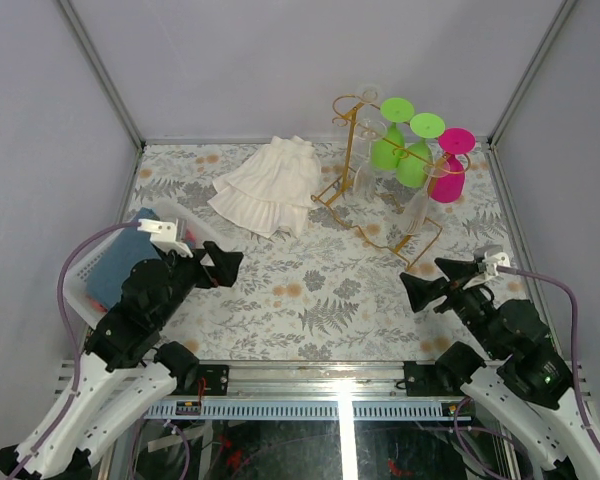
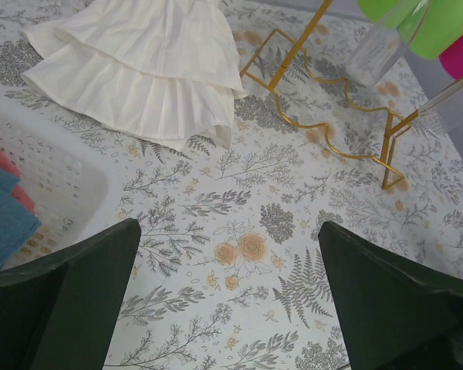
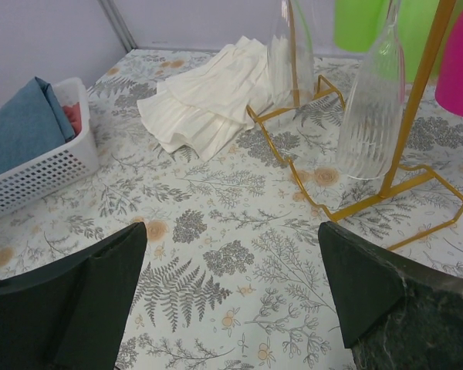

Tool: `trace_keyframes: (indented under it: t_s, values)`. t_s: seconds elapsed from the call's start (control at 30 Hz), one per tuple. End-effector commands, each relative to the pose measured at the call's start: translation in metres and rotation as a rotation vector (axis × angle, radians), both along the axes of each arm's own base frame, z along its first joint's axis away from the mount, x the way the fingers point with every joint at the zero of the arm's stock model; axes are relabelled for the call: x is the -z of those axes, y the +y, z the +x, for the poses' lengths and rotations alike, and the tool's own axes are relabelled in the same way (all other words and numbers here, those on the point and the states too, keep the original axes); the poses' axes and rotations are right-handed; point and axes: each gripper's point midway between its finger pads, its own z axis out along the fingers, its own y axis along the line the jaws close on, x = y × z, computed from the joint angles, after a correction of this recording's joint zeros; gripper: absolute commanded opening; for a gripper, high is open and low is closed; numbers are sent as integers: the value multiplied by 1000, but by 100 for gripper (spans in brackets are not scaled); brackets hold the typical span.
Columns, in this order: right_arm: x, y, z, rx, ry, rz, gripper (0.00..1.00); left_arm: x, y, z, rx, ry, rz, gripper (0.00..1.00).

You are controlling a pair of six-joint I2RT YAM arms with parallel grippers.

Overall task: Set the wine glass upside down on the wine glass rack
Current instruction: Reset both arms

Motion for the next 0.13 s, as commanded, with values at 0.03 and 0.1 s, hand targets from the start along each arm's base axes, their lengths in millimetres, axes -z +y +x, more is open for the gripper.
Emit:
trace_keyframes:
  t_s: [0.03, 0.1]
  values:
    - [1, 2, 2, -1, -12, 12, 100, -5, 5, -1, -25, -23, -25, 100]
    - [5, 5, 4, 0, -5, 22, 100, -3, 4, 1, -26, -12, -18, 100]
